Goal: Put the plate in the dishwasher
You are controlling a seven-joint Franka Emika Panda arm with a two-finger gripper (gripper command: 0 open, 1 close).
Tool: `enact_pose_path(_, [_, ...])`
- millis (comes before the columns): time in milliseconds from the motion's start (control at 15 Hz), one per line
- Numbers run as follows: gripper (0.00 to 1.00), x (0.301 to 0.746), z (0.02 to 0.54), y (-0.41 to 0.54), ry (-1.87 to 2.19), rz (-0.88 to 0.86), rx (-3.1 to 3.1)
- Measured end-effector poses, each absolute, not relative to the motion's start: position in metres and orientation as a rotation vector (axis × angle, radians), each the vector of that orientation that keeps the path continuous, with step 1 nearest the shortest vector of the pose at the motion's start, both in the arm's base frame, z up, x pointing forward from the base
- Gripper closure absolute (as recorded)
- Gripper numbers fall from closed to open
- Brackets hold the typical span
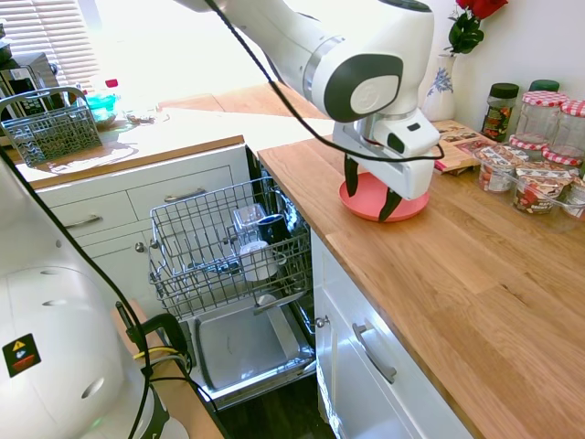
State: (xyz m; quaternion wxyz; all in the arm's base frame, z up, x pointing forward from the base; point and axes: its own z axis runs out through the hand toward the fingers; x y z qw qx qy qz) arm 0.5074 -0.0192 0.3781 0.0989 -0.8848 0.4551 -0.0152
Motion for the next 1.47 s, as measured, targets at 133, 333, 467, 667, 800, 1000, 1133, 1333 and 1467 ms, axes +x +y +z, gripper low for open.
enact_pose_path(133, [0.0, 0.528, 0.372, -0.022, 1.358, -0.034, -2.603])
enact_pose_path(333, [0.0, 0.545, 0.366, -0.031, 1.391, -0.016, -2.57])
enact_pose_path(467, [0.0, 0.555, 0.36, -0.037, 1.406, 0.007, -2.544])
enact_pose_path(667, [0.0, 0.571, 0.345, -0.045, 1.415, 0.039, -2.484])
enact_pose_path(800, [1.0, 0.578, 0.335, -0.055, 1.411, 0.058, -2.433])
enact_pose_path(1000, [1.0, 0.588, 0.334, -0.063, 1.397, 0.056, -2.376])
enact_pose_path(1133, [1.0, 0.591, 0.333, -0.063, 1.394, 0.061, -2.371])
enact_pose_path(1333, [1.0, 0.593, 0.333, -0.063, 1.391, 0.065, -2.37])
enact_pose_path(1467, [1.0, 0.594, 0.331, -0.063, 1.392, 0.069, -2.368])
